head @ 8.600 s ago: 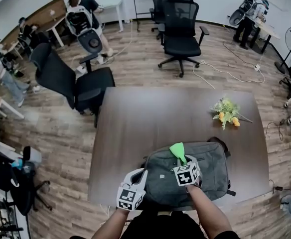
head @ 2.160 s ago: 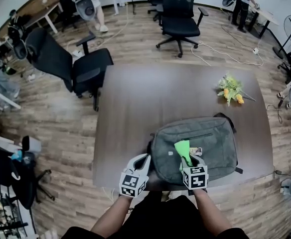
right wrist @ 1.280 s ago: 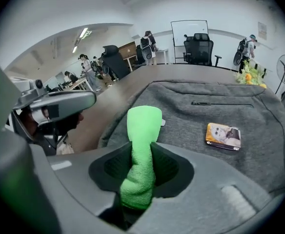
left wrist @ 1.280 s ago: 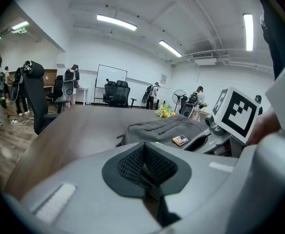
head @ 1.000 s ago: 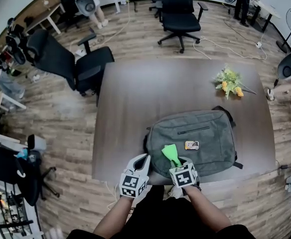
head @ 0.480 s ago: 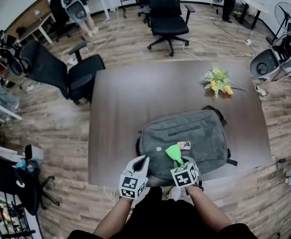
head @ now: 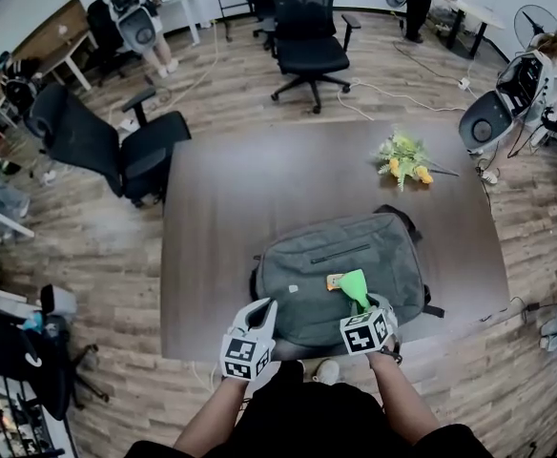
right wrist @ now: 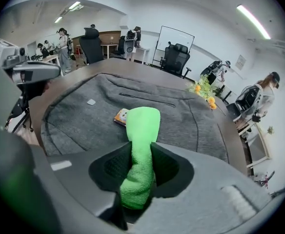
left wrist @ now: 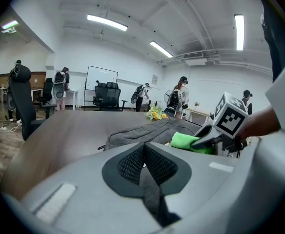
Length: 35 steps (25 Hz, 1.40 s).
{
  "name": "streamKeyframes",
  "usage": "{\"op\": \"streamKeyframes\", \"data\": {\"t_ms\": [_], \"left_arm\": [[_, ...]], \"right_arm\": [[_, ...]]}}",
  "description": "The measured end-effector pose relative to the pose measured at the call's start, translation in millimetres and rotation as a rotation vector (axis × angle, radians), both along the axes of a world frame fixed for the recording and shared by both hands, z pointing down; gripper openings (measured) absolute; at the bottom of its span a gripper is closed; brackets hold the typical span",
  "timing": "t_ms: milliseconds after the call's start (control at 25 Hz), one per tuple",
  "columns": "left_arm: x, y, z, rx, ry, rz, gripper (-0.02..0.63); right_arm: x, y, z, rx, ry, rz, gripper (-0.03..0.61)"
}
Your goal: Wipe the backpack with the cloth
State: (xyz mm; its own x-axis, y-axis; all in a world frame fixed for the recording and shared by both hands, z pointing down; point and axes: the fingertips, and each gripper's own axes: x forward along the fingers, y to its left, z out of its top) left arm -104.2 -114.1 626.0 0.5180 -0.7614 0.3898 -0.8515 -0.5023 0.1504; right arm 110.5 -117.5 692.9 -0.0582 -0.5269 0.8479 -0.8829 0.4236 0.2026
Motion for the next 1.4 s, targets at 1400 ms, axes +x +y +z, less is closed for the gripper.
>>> {"op": "streamKeyframes", "data": {"t_ms": [1400], "left_arm": [[20, -5, -20, 0.039, 0.053, 0.01, 0.018]], "right_arm": [[110, -20, -90, 0.354, 0.206, 0.144, 0.109]]}}
